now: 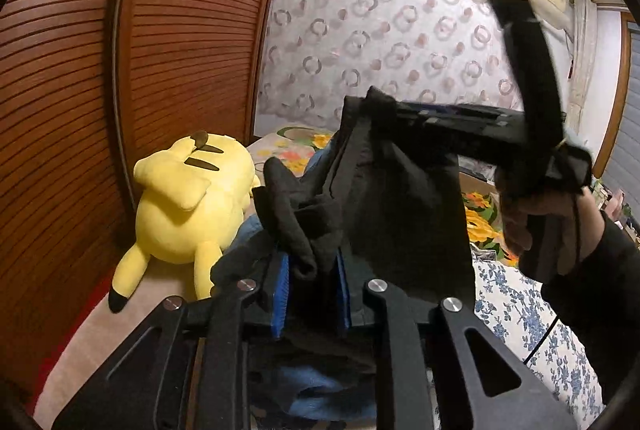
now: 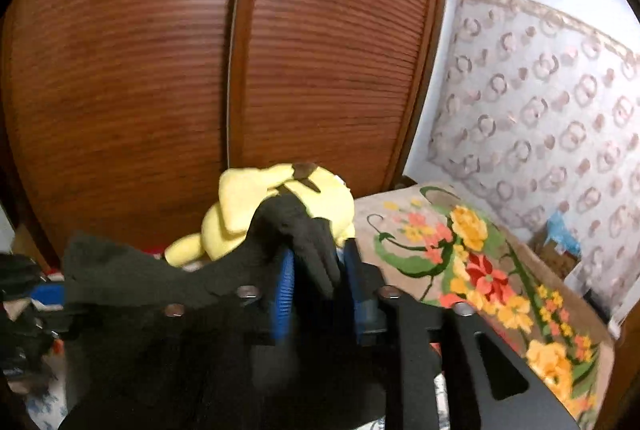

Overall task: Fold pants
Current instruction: 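Lower the black pants onto the blue jeans stack and open the right gripper, then press the pants onto the stack with the left gripper and open it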

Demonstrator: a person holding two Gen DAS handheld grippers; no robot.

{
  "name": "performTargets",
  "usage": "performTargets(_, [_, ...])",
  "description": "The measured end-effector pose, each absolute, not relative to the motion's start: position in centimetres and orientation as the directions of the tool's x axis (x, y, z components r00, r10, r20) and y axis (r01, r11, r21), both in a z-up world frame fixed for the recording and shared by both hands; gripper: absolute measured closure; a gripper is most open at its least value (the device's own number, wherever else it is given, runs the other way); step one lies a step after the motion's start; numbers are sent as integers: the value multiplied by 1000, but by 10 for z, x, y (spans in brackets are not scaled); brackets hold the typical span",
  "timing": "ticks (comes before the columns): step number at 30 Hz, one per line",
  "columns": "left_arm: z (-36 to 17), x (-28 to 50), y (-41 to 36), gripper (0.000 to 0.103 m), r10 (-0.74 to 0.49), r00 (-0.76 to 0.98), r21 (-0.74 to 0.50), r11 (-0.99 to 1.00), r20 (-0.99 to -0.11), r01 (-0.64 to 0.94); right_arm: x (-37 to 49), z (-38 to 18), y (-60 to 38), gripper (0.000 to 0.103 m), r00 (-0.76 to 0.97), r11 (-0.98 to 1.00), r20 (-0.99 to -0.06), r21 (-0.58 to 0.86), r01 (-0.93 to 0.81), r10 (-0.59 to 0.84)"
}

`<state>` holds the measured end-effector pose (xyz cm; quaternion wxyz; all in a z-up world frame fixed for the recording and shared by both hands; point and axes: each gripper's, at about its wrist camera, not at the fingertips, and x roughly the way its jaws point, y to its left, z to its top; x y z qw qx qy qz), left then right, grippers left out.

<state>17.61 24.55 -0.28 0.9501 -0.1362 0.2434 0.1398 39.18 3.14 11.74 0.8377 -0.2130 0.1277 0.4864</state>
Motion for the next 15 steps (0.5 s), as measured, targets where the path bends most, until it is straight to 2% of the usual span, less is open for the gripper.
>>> performTargets(2, [-2,176,243,79,198,842,-190,924,-502,-331,395,125,19,60,496,452,-404,-205,-868,769])
performTargets(5, [-2,176,242,67,207,838,-188,921,-504,-341,399,131,-5,60,500,466,-393,-187,-865,772])
performTargets(7, [-2,177,241,51,210,835,-184,921,-508,-344,399,128,-17,60,513,476,-398,-195,-857,760])
performTargets(15, [-5,179,243,50,206,821,-173,923,-533,-344,403,109,-22,60,585,557,-444,-208,-804,678])
